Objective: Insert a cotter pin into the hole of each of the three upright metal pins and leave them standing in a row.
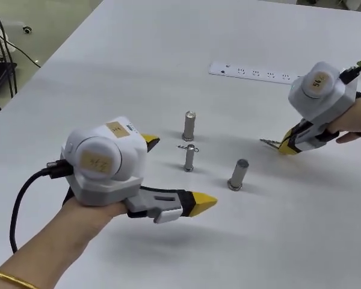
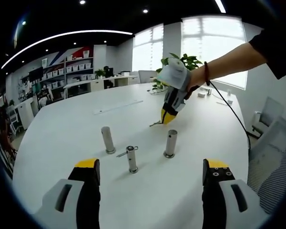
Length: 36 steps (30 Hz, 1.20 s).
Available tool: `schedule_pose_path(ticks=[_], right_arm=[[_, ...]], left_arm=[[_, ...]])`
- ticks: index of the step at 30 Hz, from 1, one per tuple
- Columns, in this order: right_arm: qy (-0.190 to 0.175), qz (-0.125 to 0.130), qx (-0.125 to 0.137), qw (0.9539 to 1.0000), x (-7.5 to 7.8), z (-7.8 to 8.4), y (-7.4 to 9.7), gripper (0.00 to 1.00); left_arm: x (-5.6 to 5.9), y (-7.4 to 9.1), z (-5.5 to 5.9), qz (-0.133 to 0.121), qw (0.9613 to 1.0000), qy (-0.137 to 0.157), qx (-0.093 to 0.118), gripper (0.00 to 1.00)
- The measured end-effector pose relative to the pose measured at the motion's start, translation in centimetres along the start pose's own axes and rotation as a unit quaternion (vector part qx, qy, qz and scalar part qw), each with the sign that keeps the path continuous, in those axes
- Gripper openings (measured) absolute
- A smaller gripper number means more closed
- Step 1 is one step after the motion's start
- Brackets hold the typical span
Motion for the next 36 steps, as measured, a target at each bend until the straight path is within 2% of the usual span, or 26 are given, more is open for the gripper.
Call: schedule_pose_path(ticks=[9, 13, 21, 23, 25, 35, 36], right_arm=[[0.012, 0.016, 0.029, 0.9994, -2.7, 0.2, 1.7, 0.00], [0.025, 0.021, 0.039, 0.9987, -4.0, 0.0, 2.3, 0.00], [0.057, 0.029, 0.060, 0.9961, -6.7, -0.7, 3.4, 0.00], [0.069, 0.030, 0.069, 0.9948, -7.5, -1.1, 3.7, 0.00], [0.079, 0.030, 0.077, 0.9934, -8.1, -1.5, 3.8, 0.00], [0.138, 0.028, 0.081, 0.9867, -11.3, -3.3, 3.8, 0.00], [0.142, 0.027, 0.082, 0.9860, -10.9, -3.4, 3.8, 0.00]], left_arm=[[0.2, 0.1, -0.3, 0.014, 0.9999, 0.003, 0.008, 0.82], [0.3, 0.2, -0.4, 0.024, 0.9996, 0.010, 0.013, 0.76], [0.4, 0.3, -0.5, 0.027, 0.9995, 0.014, 0.013, 0.72], [0.5, 0.4, -0.5, 0.033, 0.9992, 0.021, 0.013, 0.72], [0.6, 0.4, -0.5, 0.033, 0.9993, 0.016, 0.012, 0.71], [1.4, 0.5, -0.8, 0.039, 0.9992, 0.010, 0.005, 0.63], [1.6, 0.5, -1.0, 0.042, 0.9991, 0.008, 0.006, 0.61]])
Point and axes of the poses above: the centre of the closed fingertips' face, and the gripper's own axes: y roughly backward along the fingers, x roughly to its right, z roughly out of its underside, the point moved 10 cm from there along y, roughly backward along the fingers, and after that the axes turned 12 degrees about -z, right-handed, at the moved point
